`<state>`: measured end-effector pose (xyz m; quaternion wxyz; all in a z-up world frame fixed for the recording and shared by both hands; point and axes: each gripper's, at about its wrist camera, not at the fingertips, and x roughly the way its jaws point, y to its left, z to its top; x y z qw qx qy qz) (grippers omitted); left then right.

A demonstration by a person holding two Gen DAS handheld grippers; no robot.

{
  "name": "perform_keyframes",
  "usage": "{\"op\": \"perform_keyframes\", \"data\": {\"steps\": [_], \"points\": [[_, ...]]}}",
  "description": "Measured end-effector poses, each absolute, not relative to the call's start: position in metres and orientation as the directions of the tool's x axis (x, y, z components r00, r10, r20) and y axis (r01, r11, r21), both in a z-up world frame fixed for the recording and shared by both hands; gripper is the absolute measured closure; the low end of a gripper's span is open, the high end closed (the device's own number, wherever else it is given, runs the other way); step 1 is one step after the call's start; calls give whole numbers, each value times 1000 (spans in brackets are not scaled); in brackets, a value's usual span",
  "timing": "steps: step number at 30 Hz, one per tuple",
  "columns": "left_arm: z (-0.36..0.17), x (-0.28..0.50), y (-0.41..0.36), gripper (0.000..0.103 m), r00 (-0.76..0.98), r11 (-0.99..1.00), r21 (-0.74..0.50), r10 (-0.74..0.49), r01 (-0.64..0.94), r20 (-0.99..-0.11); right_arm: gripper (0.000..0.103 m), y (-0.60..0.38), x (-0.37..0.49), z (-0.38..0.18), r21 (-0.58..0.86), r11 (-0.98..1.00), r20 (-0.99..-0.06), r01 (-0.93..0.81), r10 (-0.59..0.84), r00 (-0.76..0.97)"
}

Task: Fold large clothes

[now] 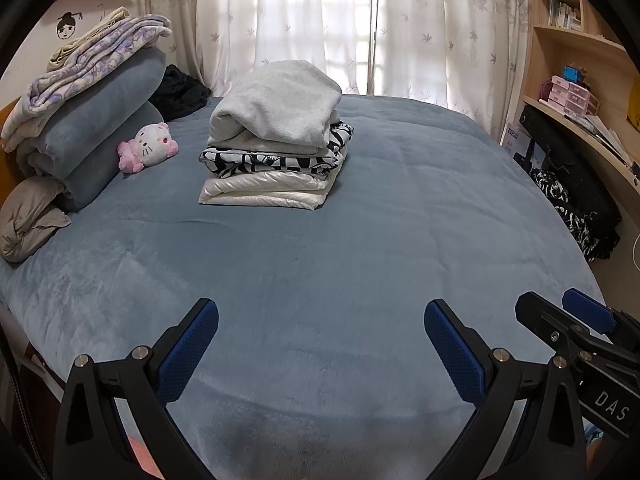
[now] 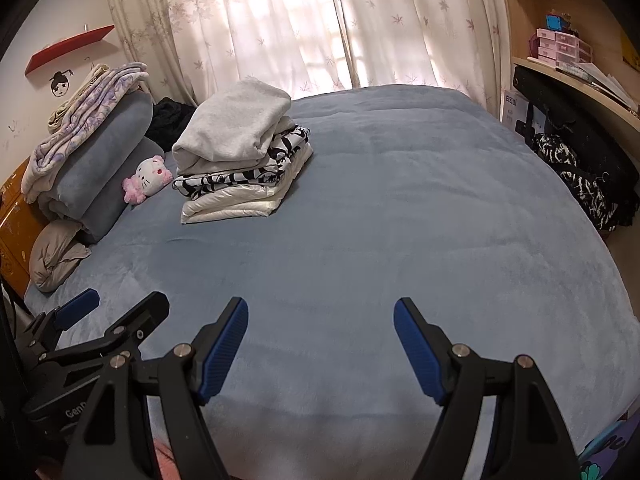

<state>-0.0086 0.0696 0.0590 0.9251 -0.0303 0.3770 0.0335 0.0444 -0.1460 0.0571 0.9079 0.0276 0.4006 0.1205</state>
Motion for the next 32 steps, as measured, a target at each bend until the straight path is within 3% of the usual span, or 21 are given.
{"op": "perform_keyframes", "data": {"steps": [32], "points": [[58, -8, 75, 2, 698, 994, -39, 41, -98, -715, 27, -138, 39, 52, 150, 968, -723, -202, 246, 645]]}}
